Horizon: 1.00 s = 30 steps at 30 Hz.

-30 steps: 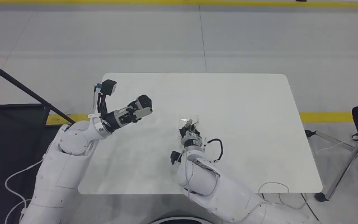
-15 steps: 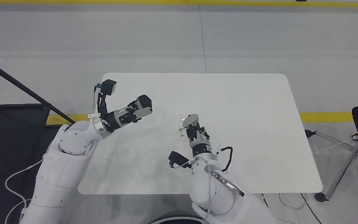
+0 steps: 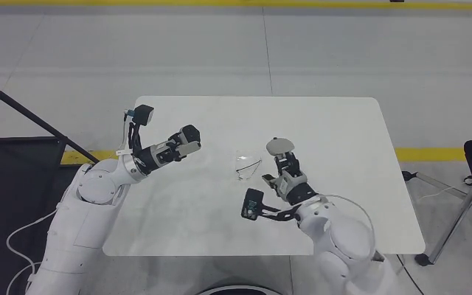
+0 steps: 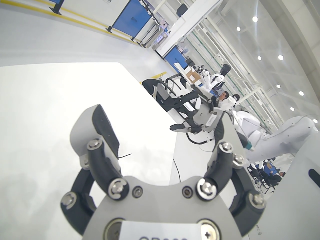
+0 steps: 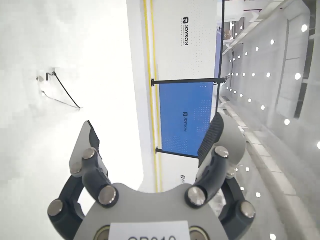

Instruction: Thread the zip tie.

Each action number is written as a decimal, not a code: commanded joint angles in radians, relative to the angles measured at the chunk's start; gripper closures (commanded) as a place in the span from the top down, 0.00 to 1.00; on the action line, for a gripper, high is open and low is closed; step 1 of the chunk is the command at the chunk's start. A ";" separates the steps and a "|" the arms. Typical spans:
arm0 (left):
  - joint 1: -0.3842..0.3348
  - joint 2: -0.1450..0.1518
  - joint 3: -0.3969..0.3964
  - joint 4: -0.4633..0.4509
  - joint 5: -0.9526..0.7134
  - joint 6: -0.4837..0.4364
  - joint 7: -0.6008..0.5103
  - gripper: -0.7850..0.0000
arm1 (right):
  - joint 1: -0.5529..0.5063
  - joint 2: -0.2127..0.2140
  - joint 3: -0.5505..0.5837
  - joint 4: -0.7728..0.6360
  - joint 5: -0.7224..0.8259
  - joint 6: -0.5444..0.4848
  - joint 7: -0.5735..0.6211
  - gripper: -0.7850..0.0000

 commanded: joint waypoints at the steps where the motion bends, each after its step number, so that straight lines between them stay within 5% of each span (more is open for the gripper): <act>1: 0.000 0.000 0.000 0.000 0.000 0.000 0.000 1.00 | -0.020 0.005 0.058 0.000 0.047 0.022 -0.062 1.00; 13: 0.000 0.000 0.000 0.000 0.000 0.000 0.000 1.00 | -0.104 0.028 0.263 -0.012 0.282 0.070 -0.354 1.00; 30: 0.000 0.000 0.000 0.000 0.000 0.000 0.000 1.00 | -0.121 0.033 0.313 -0.029 0.298 0.048 -0.352 1.00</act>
